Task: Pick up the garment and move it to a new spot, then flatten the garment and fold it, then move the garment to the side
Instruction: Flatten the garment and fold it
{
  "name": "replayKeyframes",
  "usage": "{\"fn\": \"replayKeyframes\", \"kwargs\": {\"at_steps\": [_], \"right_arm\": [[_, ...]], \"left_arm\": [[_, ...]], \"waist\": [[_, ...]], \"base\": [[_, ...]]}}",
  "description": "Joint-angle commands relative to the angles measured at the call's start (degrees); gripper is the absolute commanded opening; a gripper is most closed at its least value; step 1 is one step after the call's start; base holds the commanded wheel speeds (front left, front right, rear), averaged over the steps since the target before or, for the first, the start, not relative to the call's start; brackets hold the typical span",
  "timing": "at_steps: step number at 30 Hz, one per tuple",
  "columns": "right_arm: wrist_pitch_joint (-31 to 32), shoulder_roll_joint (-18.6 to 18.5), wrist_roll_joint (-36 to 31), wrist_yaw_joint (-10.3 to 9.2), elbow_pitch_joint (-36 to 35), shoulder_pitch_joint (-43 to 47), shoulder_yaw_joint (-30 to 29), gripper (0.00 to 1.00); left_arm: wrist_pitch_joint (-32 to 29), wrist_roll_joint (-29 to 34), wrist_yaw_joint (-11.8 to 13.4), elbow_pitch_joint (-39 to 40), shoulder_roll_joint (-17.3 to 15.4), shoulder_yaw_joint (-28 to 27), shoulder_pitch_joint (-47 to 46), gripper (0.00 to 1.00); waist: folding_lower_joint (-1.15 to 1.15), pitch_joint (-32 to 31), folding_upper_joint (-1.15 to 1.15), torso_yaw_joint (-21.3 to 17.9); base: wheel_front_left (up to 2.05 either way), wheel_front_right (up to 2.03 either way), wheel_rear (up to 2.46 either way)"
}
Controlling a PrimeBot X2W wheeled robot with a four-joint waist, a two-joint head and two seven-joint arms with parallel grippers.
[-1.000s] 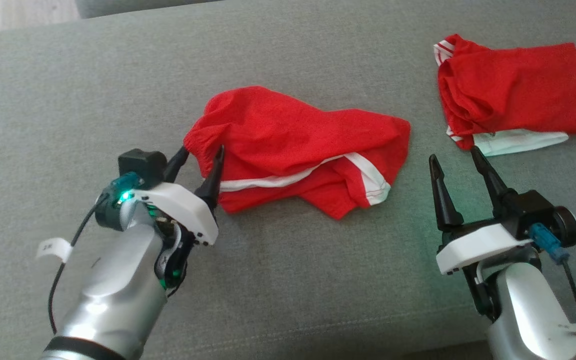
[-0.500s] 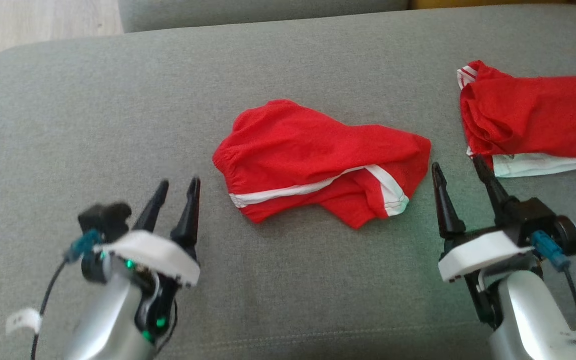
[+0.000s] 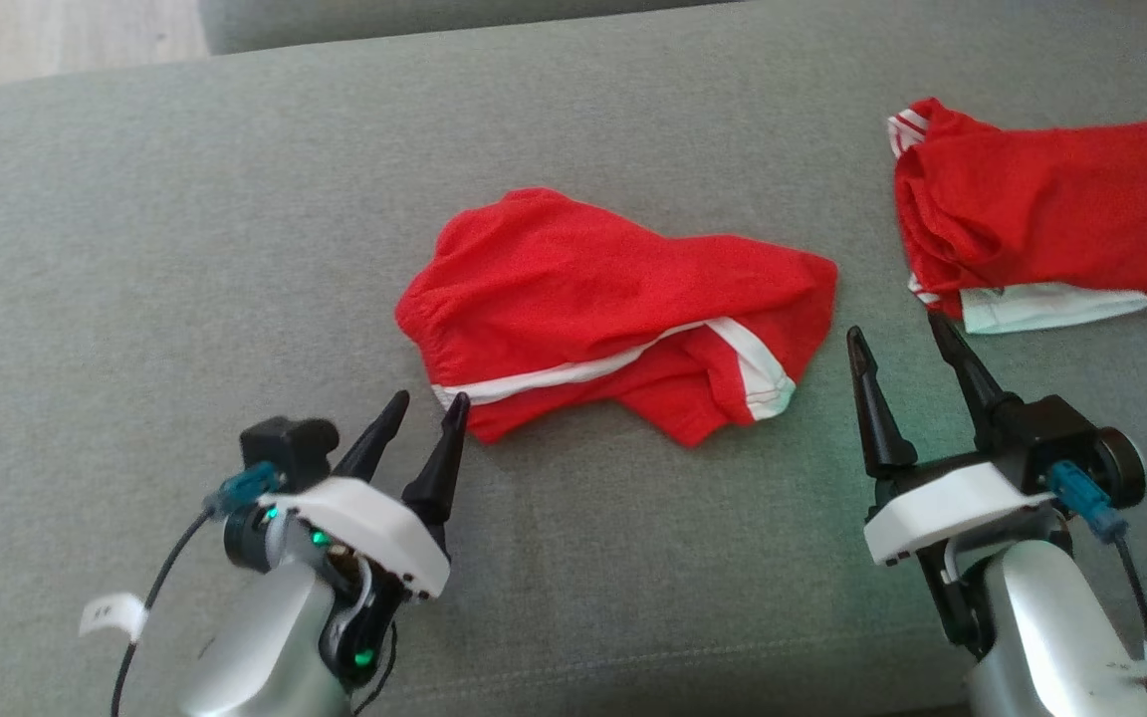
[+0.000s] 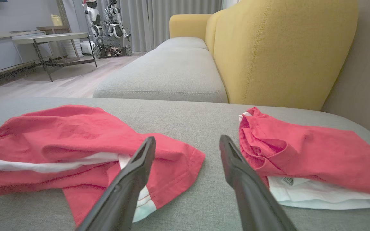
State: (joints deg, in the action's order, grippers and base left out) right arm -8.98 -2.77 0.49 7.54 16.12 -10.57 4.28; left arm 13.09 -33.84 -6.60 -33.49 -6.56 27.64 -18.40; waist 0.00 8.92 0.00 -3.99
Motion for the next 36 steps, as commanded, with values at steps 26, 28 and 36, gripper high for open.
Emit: {"fn": "replayKeyframes", "kwargs": {"at_steps": [26,28,36], "right_arm": [[1.1,-0.1,0.4,-0.05,-0.8,-1.3,2.9,1.0],[1.5,-0.1,0.3,-0.05,-0.1,-1.1,4.1,1.0],[3.2,-0.1,0.1,-0.05,4.1,-1.2,7.9,1.0]], "left_arm": [[1.4,-1.9,-0.8,-5.9,-0.7,0.4,-8.1,0.0],[1.6,-1.5,-0.8,-4.8,-1.1,0.1,-7.8,0.0],[1.8,0.1,-0.4,-0.5,-1.8,-0.4,-6.3,0.0]], "waist": [[0.0,0.8,0.0,-0.6],[0.0,0.5,0.0,-0.2],[0.0,0.1,0.0,0.9]], "base": [[0.0,0.0,0.0],[0.0,0.0,0.0],[0.0,0.0,0.0]]}}
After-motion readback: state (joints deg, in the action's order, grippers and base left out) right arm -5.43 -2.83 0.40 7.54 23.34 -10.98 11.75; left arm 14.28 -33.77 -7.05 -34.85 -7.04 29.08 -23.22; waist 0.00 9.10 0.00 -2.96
